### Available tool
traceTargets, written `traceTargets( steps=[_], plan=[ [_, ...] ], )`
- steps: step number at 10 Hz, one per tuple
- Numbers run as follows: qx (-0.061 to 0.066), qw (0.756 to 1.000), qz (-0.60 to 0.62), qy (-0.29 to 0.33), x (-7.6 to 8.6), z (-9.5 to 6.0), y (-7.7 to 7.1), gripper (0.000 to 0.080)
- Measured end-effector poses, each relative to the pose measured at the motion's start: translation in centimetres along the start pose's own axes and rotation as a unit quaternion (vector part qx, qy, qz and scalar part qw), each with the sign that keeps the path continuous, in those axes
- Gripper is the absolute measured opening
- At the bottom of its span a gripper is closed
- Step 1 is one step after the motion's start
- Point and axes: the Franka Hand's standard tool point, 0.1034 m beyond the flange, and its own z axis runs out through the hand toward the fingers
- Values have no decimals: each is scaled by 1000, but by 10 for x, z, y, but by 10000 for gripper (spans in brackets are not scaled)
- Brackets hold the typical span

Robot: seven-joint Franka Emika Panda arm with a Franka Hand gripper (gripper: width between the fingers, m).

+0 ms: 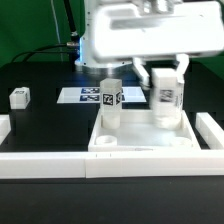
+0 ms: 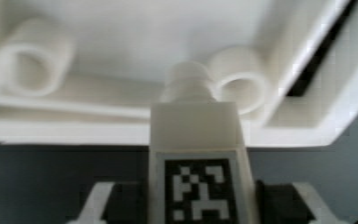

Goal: Assemble square table

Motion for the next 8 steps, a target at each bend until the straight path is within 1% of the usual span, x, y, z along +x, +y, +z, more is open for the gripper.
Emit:
traceTargets(
  steps=[1, 2, 3, 5, 8],
  plan=[
    [6, 1000, -2, 7, 6, 8, -17, 290],
    [9, 1000, -2, 11, 10, 12, -26, 290],
    [10, 1000, -2, 12, 12, 13, -29, 290],
    [5, 1000, -5, 11, 12, 13, -21, 290],
    [2, 1000, -4, 9, 9, 15, -15, 290]
  ],
)
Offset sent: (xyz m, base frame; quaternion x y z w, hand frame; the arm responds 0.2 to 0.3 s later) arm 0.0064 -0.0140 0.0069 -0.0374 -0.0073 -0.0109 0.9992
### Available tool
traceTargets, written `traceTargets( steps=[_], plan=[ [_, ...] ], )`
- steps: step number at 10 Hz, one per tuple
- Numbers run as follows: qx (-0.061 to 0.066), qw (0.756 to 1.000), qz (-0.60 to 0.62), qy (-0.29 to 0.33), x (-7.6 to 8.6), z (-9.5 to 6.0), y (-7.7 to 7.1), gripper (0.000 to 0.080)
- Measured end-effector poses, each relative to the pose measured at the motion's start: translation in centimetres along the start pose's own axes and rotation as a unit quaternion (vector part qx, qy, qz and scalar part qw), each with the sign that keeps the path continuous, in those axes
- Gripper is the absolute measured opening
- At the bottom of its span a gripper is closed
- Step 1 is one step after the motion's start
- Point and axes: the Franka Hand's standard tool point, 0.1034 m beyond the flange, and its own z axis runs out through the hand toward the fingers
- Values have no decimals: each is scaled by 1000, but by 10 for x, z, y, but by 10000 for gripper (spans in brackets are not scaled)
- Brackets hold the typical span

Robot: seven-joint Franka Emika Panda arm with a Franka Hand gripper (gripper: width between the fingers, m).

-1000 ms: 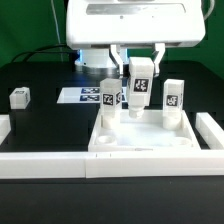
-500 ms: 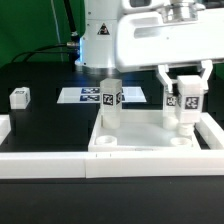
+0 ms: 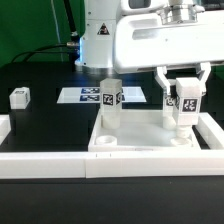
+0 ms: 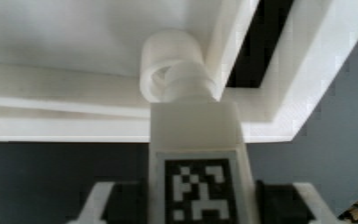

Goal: Assemble square table

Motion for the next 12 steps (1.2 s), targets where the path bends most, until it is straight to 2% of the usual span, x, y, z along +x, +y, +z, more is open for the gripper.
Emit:
traceTargets(
  steps=[3, 5, 8, 12],
  plan=[
    [-3, 1000, 2, 6, 4, 7, 4, 290],
    [-3, 1000, 3, 4, 3, 10, 4, 290],
    [-4, 1000, 0, 1, -8, 20, 2, 290],
    [-7, 1000, -4, 23, -7, 22, -1, 290]
  ],
)
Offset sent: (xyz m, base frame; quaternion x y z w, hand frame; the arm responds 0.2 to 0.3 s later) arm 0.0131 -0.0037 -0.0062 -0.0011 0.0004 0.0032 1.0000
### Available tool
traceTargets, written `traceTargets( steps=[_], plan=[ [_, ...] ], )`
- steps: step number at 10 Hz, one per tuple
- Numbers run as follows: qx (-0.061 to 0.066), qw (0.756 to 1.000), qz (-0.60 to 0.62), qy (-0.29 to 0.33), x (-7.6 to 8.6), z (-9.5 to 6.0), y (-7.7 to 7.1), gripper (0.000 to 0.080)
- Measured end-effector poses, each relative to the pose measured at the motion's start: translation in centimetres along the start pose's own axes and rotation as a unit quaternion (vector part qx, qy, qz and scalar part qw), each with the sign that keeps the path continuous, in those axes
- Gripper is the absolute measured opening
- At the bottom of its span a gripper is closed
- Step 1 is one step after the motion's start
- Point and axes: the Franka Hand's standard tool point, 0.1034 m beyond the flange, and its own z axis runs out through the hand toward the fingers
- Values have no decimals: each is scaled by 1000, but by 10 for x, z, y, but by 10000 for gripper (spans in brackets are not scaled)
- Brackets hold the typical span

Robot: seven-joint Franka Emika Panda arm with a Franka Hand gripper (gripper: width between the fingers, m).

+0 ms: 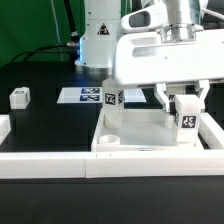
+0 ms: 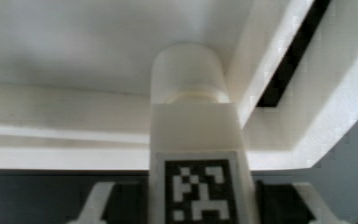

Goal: Assemble square table

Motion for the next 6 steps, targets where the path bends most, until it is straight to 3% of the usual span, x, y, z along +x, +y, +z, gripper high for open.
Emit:
traceTargets(
  steps=[1, 2, 3, 4, 5, 6],
  plan=[
    [0, 1000, 0, 0, 0, 0, 0, 290],
    [0, 1000, 0, 0, 0, 0, 0, 361],
    [0, 1000, 0, 0, 0, 0, 0, 500],
    [0, 1000, 0, 0, 0, 0, 0, 500],
    [0, 1000, 0, 0, 0, 0, 0, 617],
    [0, 1000, 0, 0, 0, 0, 0, 639]
  ],
)
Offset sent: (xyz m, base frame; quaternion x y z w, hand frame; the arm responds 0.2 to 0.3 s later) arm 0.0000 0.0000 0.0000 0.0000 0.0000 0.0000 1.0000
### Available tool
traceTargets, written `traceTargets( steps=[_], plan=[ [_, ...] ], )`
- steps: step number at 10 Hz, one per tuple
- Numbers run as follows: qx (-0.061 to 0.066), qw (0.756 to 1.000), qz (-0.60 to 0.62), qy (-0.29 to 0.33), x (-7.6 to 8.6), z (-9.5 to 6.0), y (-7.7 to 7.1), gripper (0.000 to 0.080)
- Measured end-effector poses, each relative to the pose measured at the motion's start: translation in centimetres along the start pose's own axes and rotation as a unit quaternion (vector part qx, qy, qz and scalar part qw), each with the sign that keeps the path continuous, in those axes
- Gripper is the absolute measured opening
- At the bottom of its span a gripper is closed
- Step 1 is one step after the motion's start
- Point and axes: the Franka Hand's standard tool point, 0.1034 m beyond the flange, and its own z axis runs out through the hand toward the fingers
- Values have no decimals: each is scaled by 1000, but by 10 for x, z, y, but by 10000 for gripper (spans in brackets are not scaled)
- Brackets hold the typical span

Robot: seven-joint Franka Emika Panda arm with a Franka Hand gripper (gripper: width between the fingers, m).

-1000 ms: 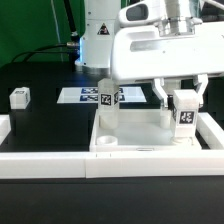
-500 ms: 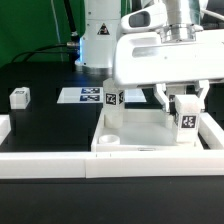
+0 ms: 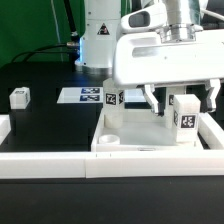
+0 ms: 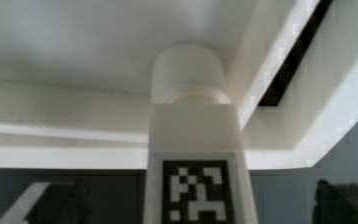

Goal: Assemble square table

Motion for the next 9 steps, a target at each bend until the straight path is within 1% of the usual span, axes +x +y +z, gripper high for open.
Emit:
traceTargets(
  steps=[3, 4, 5, 6, 7, 8, 9],
  plan=[
    [0, 1000, 0, 0, 0, 0, 0, 648],
    [1, 1000, 1, -9, 0, 0, 1, 649],
    [5, 999, 4, -35, 5, -7, 3, 649],
    [9, 998, 8, -62, 13, -15, 7, 649],
    [12, 996, 11, -88, 19, -18, 10, 649],
    [11, 996, 13, -87, 25, -17, 13, 649],
    [13, 995, 17, -102, 21, -16, 13, 649]
  ],
)
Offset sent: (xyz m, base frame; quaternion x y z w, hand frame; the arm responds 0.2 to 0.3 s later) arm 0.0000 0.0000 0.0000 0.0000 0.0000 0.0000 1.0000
